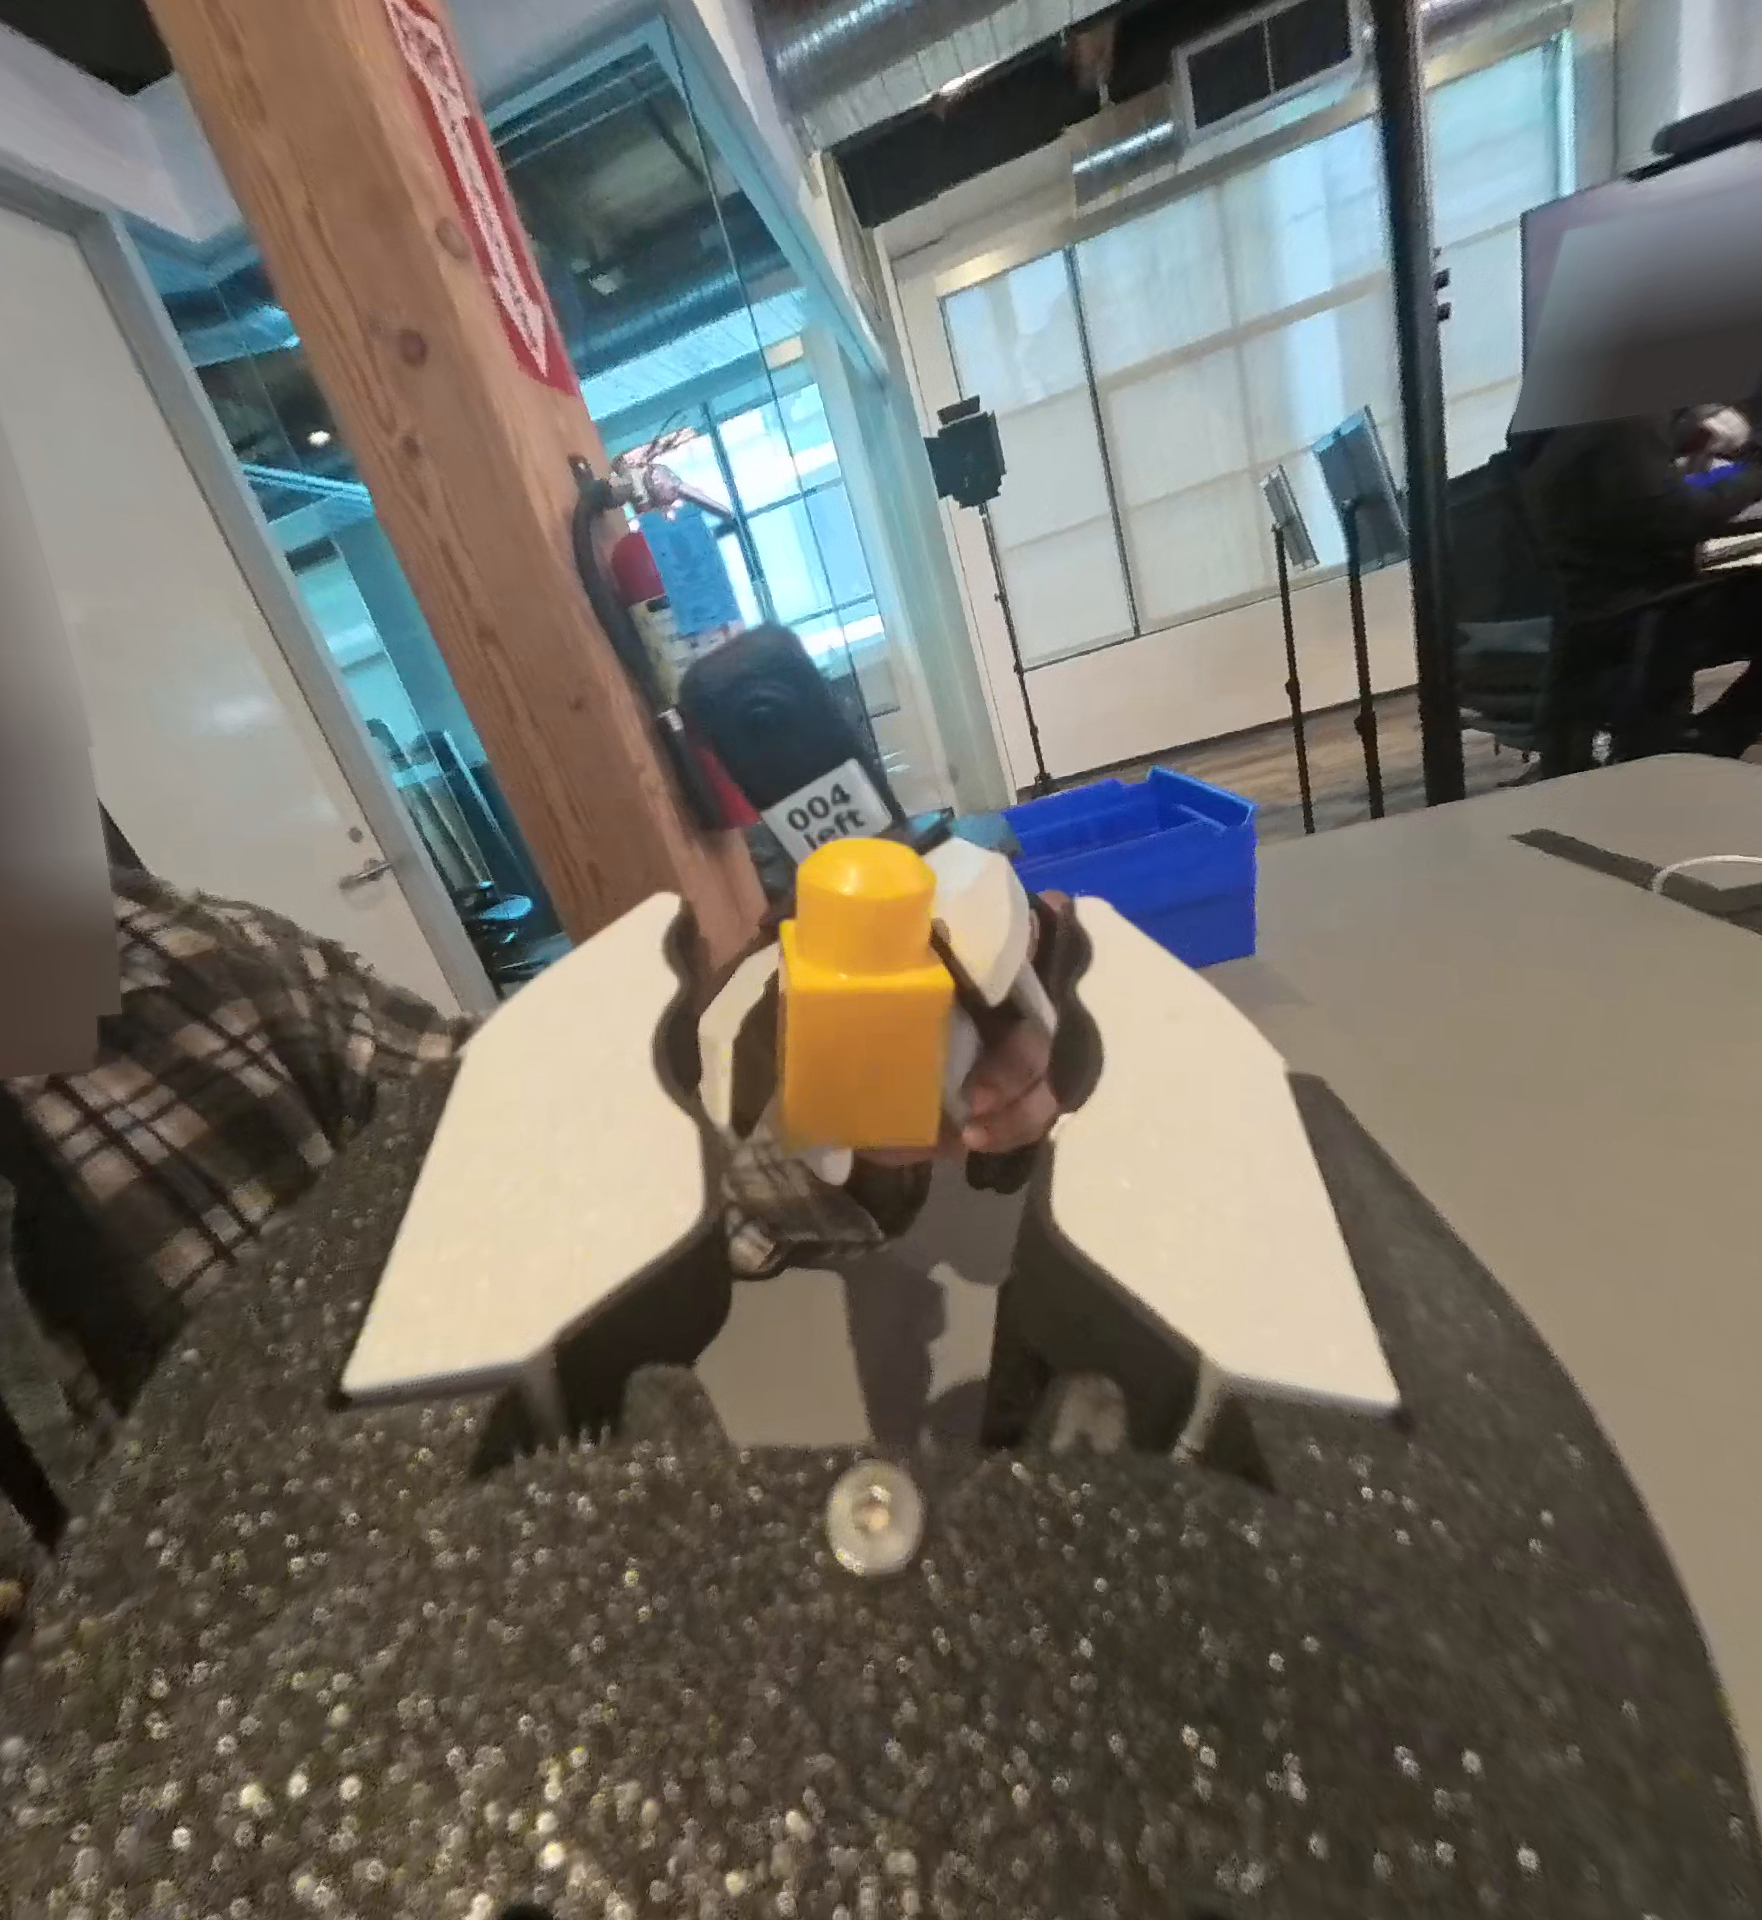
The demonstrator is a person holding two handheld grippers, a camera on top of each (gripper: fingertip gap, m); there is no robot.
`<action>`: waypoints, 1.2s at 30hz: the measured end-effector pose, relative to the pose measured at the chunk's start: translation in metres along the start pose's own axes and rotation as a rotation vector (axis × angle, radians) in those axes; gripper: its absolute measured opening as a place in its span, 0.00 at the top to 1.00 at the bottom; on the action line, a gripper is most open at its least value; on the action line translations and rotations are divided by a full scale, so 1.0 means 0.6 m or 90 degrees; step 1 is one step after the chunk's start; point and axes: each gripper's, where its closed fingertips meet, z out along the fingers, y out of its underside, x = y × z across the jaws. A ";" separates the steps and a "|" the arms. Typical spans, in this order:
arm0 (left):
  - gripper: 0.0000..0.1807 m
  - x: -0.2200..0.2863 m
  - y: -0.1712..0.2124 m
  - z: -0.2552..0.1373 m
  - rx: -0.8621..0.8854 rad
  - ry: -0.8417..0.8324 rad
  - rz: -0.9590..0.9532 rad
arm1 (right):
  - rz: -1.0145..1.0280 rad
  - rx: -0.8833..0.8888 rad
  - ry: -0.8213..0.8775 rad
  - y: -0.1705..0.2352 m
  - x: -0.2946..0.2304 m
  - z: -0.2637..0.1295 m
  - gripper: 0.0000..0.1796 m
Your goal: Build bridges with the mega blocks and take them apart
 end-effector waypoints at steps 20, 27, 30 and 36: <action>0.70 0.016 0.011 0.019 -0.040 0.007 0.018 | -0.050 -0.061 -0.057 0.028 -0.022 0.022 0.83; 0.71 0.002 0.021 0.012 -0.054 -0.003 -0.003 | -0.056 -0.128 -0.002 0.025 -0.011 0.018 0.84; 0.69 -0.045 0.044 -0.024 -0.085 -0.049 -0.047 | -0.102 -0.263 0.076 0.012 0.013 -0.010 0.84; 0.58 -0.146 0.089 -0.143 -0.094 -0.147 -0.208 | -0.156 -0.735 0.175 0.095 0.091 -0.094 0.84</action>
